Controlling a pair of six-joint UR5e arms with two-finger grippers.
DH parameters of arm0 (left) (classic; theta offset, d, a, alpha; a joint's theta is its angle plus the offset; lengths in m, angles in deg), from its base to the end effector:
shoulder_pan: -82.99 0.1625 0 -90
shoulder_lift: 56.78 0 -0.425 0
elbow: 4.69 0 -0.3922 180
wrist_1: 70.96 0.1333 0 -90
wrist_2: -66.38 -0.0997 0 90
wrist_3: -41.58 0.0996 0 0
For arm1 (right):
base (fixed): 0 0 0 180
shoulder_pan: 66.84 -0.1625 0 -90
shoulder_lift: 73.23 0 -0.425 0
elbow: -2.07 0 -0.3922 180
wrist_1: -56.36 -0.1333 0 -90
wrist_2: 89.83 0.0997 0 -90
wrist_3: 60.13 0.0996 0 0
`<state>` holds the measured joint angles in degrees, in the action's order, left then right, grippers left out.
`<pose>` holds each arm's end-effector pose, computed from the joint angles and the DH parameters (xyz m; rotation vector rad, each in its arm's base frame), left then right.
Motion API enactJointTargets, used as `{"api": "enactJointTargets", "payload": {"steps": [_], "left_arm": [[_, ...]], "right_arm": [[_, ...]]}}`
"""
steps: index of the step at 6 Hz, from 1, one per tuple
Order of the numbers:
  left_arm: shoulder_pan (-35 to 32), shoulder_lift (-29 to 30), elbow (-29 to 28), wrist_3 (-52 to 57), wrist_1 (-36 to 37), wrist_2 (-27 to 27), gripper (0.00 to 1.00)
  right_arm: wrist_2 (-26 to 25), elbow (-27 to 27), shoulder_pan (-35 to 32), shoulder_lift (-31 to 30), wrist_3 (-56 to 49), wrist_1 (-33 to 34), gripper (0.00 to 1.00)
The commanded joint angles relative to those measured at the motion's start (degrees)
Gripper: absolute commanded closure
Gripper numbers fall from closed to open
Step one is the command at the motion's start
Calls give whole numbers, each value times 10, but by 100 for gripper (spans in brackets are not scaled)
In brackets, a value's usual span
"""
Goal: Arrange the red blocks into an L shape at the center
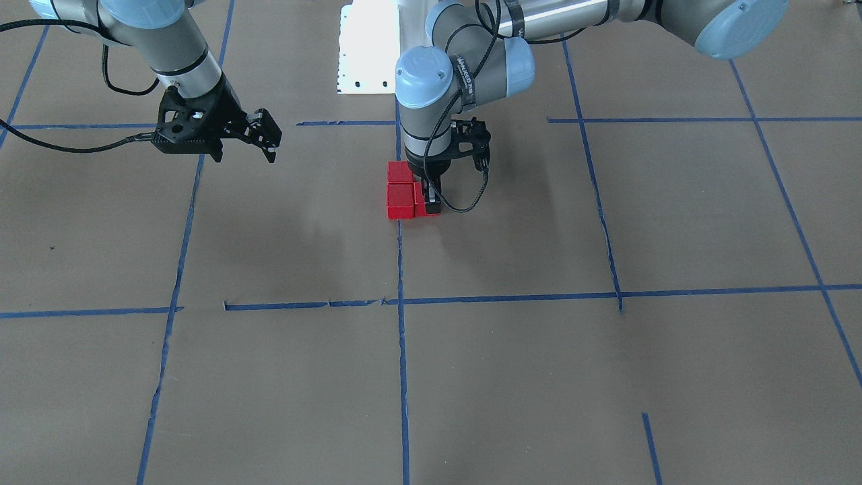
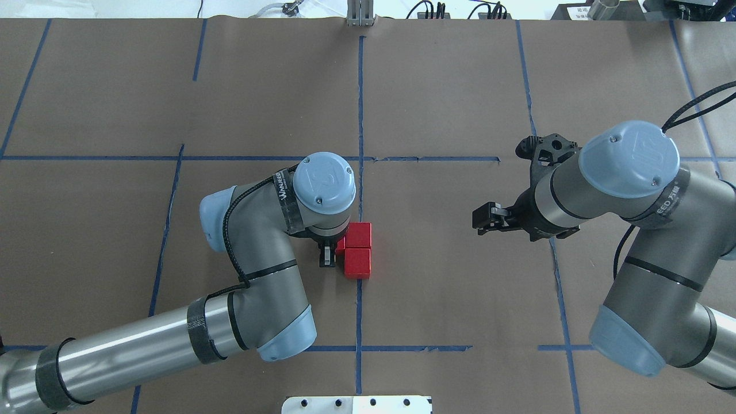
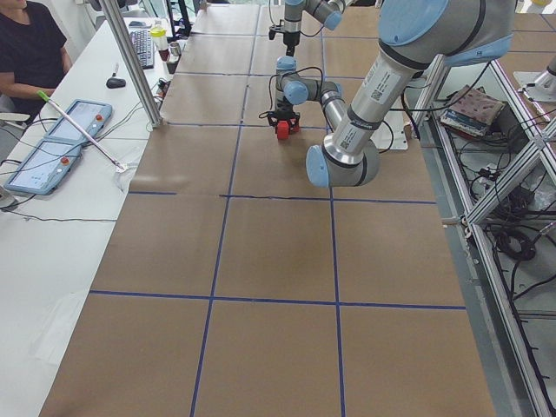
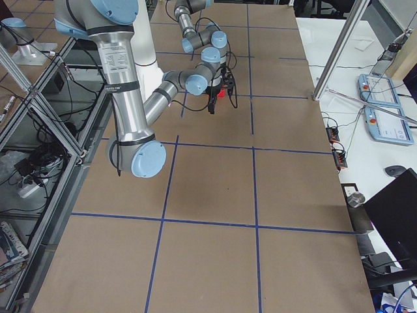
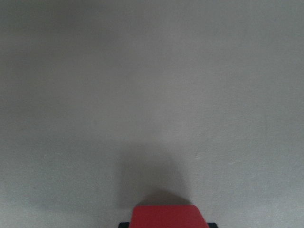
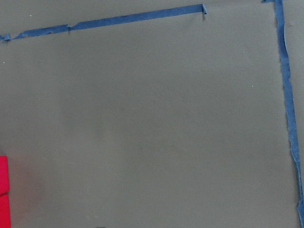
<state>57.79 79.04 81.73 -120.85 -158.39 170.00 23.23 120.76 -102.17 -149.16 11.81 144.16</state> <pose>0.6171 -0.4118 0.2059 -0.5398 0.6009 -1.5396 -0.3751 -0.3814 0.3029 0.0068 -0.8624 0.1246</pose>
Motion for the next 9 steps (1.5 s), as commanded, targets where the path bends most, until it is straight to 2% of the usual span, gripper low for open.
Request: {"api": "enactJointTargets", "payload": {"steps": [1, 3, 5, 6, 7, 8, 9], "left_arm": [[0, 0, -1, -2, 1, -1, 0], [-2, 1, 5, 0, 1, -1, 0], [-40, -6, 76, 39, 28, 21, 0], [-48, -31, 131, 100, 59, 32, 0], [-74, -62, 179, 139, 77, 38, 0], [-114, -98, 207, 227, 79, 76, 0], [-160, -126, 211, 337, 79, 99, 0]], "right_arm": [[1, 0, 0, 0, 0, 0, 0], [5, 0, 0, 0, 0, 0, 0], [7, 4, -4, 0, -1, 0, 0], [10, 8, -12, -8, -7, 0, 0], [43, 12, -41, -18, -15, -1, 0], [74, 12, -81, -33, -59, 0, 0], [98, 12, -124, -56, -118, 0, 0]]}}
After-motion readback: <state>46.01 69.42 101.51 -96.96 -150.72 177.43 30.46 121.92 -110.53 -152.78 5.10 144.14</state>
